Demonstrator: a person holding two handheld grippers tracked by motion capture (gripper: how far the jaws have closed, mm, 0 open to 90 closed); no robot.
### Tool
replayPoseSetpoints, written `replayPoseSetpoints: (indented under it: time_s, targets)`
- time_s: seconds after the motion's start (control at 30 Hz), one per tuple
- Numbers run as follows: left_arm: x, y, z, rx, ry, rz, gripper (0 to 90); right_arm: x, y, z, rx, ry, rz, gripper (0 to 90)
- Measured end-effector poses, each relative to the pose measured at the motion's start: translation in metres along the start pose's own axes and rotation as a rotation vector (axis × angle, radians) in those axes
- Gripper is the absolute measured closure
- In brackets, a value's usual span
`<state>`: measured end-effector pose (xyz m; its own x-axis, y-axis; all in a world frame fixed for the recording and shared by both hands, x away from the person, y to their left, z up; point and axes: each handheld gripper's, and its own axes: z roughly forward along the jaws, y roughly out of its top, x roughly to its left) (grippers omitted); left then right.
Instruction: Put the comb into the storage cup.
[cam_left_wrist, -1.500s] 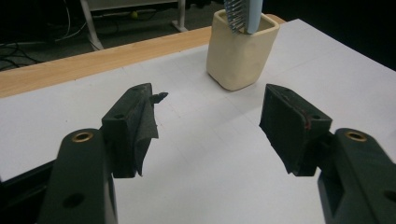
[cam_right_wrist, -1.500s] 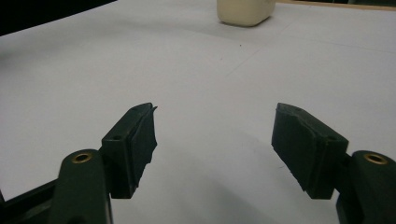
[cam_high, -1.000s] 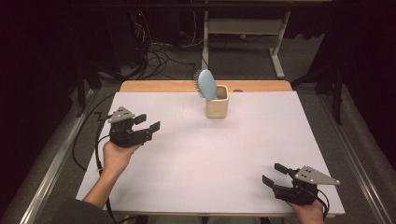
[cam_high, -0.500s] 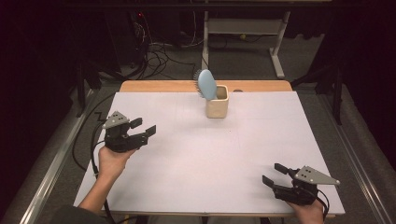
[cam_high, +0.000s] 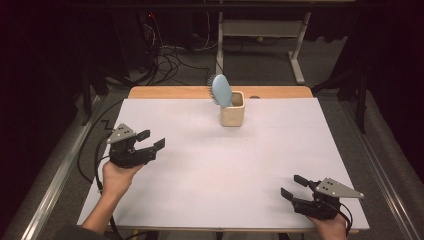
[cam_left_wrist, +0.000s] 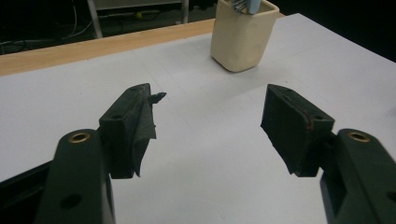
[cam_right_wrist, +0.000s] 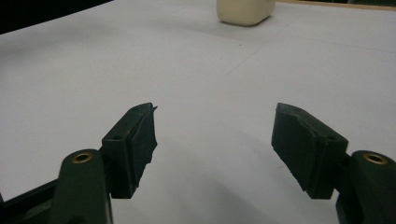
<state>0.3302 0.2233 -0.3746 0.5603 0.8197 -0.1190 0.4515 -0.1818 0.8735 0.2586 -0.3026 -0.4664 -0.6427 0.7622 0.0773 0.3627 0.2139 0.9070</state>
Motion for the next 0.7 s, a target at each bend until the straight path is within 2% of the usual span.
replayPoseSetpoints:
  time_s: [0.7]
  targets:
    - [0.0,-0.016,-0.008,0.009,0.004,-0.014,35.0,0.0,0.0,0.0,0.003,0.0,-0.001,31.3]
